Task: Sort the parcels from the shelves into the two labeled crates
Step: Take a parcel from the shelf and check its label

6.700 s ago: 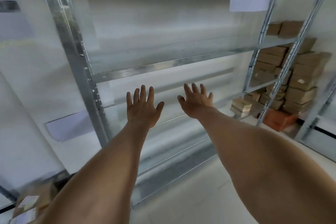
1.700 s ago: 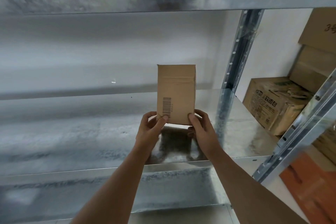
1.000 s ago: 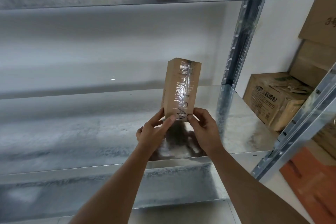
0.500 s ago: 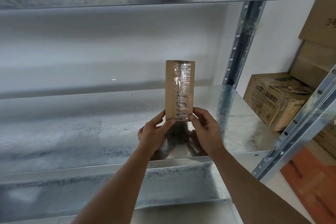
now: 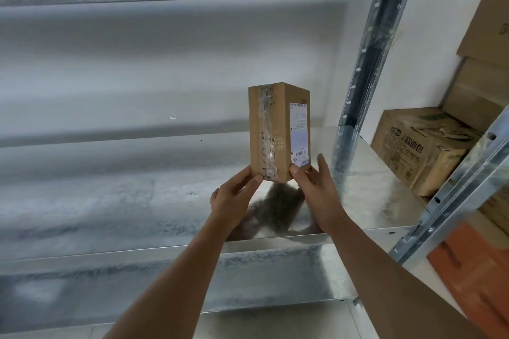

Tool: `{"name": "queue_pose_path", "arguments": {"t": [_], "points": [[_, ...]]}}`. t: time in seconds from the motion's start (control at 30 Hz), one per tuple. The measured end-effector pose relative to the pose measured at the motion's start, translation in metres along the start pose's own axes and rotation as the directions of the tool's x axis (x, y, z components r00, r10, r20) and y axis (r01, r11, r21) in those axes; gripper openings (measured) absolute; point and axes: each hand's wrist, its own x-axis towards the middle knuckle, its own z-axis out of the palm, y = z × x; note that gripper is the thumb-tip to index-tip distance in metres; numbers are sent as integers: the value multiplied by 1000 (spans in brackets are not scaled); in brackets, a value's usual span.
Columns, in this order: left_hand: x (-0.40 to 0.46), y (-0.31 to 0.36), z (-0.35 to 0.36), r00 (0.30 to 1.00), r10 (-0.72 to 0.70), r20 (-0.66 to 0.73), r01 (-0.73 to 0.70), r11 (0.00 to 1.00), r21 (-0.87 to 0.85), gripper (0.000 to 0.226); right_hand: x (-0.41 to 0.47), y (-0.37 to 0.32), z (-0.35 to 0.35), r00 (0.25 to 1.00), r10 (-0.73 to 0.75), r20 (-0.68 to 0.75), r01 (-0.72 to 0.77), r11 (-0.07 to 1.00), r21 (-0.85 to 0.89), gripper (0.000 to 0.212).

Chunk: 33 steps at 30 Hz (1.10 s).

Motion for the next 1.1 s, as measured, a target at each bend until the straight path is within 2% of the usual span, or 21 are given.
{"name": "queue_pose_path", "arguments": {"t": [0.2,0.3,0.4,0.47,0.53,0.63,1.1], "points": [[-2,-3,3,988,22,-153,-36,996,-86,42,1,6,-3,996,-73,-57,73,997,-3,53],[0,-5,5,975,-8,-221,-22,991,-132,41,0,9,-3,993,-104,-63,104,995,-6,41],[2,-8,5,978,-23,-207,-15,983,-181,31,2,12,-3,993,-97,-63,98,995,3,34],[0,-7,5,984,-42,-174,9,982,-189,30,4,13,-4,993,-103,-62,102,995,-13,34],[-3,-4,6,988,-44,-147,28,994,-109,41,4,14,-4,991,-111,-68,110,994,-14,35],[-5,6,7,989,-33,-142,37,999,31,34,5,15,-4,988,-125,-90,120,991,-54,45],[-7,8,4,984,-73,-162,74,997,3,36,5,15,-3,990,-111,-82,103,990,-98,48]]}}
